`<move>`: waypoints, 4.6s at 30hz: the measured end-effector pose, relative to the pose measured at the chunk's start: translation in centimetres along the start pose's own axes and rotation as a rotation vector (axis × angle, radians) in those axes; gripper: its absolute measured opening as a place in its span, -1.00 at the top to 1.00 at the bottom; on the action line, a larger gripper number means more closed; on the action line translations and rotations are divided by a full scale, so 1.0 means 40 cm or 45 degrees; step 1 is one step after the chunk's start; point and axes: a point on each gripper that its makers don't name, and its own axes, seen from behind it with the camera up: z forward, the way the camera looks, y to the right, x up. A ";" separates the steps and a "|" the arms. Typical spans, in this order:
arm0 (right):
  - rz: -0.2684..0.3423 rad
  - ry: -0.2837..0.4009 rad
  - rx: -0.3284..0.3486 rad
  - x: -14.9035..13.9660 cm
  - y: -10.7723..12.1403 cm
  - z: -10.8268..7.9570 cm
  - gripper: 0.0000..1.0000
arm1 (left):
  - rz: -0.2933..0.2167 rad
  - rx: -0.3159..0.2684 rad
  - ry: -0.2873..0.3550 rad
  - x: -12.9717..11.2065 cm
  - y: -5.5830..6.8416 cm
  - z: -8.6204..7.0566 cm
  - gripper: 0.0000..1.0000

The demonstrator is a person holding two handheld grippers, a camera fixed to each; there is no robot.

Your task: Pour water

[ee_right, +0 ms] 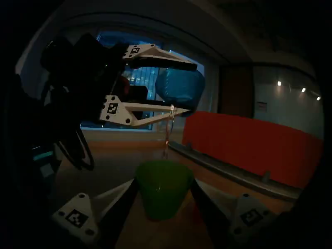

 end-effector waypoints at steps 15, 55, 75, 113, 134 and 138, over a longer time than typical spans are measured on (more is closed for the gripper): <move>-0.001 0.004 -0.004 0.001 0.002 -0.002 -0.99 | 0.061 0.009 0.003 0.006 -0.005 0.007 -0.79; -0.002 0.014 -0.013 0.003 0.005 -0.002 -1.00 | 0.276 0.020 -0.002 0.016 -0.018 0.024 -0.79; -0.001 0.019 -0.018 0.001 0.011 -0.004 -1.00 | 0.413 0.030 -0.001 0.045 -0.013 0.015 -0.80; -0.004 0.029 -0.019 0.014 0.009 -0.001 -1.00 | 0.440 0.060 0.031 0.062 -0.021 0.015 -0.79; -0.006 0.064 -0.032 0.038 0.012 -0.014 -1.00 | -0.271 0.013 0.026 0.020 0.000 0.012 -0.80; -0.005 0.068 -0.034 0.040 0.014 -0.016 -1.00 | -0.400 0.015 0.015 0.011 -0.001 0.009 -0.79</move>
